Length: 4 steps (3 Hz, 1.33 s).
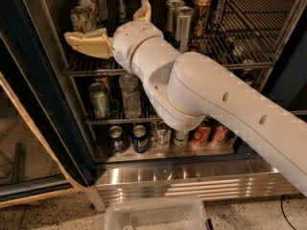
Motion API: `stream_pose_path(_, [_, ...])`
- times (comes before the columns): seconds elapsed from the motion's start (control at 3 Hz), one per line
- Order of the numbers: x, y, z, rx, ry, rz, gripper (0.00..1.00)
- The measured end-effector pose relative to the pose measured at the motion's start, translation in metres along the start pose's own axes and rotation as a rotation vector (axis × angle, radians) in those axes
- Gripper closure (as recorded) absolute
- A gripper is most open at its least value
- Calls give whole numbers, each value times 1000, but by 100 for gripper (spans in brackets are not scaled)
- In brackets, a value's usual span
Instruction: Pick 7up can from top shelf of fridge
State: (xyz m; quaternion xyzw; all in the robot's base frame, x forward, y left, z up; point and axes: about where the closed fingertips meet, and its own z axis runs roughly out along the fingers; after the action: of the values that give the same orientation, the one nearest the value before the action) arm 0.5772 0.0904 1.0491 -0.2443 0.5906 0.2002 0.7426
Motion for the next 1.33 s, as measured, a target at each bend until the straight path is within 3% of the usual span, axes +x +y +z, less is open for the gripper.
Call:
stream_pose_path(0.67, [2,5,7,27,-37,17,0])
stream_pose_path(1.33, [11,13,36,145,-156,78,0])
